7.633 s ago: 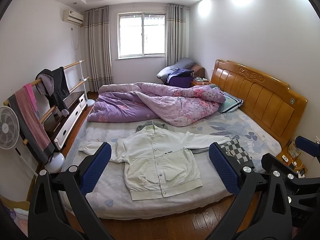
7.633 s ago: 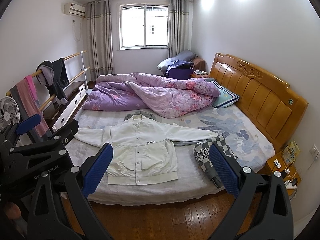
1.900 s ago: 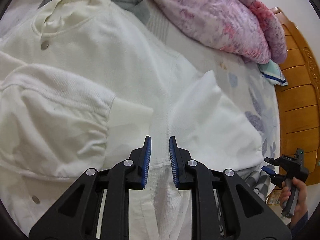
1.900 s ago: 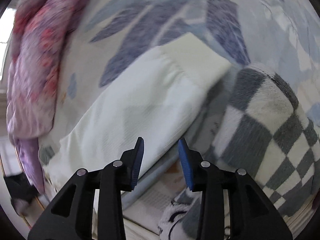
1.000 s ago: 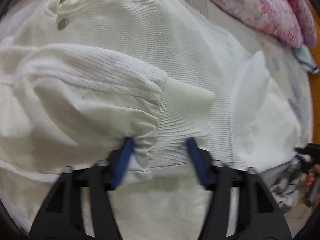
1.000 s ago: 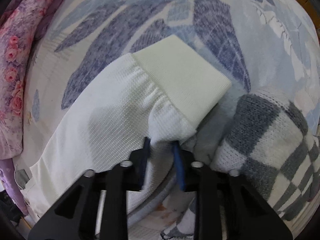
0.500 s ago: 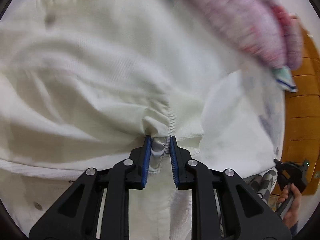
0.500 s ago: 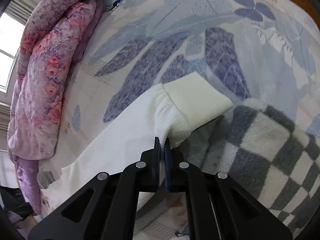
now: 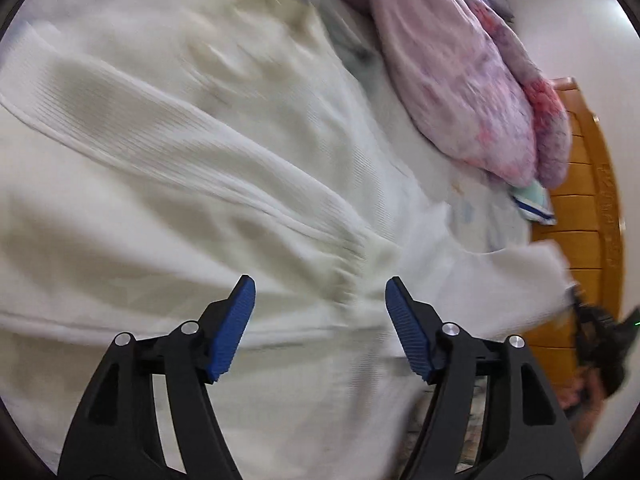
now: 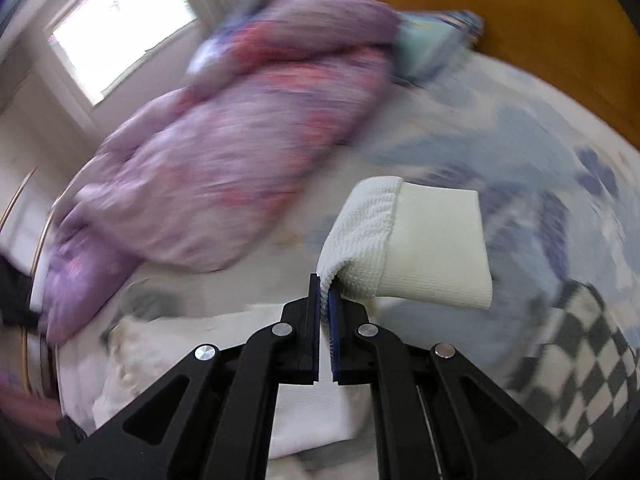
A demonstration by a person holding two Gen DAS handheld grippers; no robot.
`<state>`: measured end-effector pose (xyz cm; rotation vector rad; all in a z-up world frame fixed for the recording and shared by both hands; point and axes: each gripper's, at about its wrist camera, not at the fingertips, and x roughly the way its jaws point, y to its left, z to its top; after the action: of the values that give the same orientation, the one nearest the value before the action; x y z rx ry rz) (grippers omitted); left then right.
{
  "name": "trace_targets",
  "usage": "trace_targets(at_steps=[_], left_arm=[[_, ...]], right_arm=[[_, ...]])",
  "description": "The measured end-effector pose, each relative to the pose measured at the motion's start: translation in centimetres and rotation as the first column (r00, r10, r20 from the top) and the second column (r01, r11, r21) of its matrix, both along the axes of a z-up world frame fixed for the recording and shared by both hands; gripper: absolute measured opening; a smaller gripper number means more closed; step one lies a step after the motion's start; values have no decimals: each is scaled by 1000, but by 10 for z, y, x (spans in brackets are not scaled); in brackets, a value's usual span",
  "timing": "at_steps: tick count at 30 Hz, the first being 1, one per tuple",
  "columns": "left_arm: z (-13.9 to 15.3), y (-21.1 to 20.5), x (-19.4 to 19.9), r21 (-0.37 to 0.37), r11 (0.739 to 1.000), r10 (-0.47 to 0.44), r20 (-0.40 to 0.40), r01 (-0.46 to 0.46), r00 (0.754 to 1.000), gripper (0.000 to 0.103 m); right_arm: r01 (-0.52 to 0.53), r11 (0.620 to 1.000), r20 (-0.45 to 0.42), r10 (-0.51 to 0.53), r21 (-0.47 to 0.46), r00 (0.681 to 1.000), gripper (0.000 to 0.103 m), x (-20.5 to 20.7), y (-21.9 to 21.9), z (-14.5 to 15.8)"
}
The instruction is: Fold large clothes
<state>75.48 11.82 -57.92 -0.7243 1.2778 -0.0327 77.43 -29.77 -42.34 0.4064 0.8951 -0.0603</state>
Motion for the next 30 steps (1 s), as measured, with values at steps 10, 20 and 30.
trace_targets(at_steps=[10, 20, 30], left_arm=[[50, 163, -60, 332, 940, 90, -17, -79, 996, 75], [40, 250, -119, 337, 927, 195, -49, -167, 980, 75], [70, 247, -133, 278, 916, 290, 43, -290, 956, 75]], right_arm=[[-395, 915, 3, 396, 85, 918, 3, -29, 292, -8], [-690, 718, -245, 687, 86, 684, 9, -90, 477, -118], [-716, 674, -249, 736, 181, 630, 50, -131, 432, -97]])
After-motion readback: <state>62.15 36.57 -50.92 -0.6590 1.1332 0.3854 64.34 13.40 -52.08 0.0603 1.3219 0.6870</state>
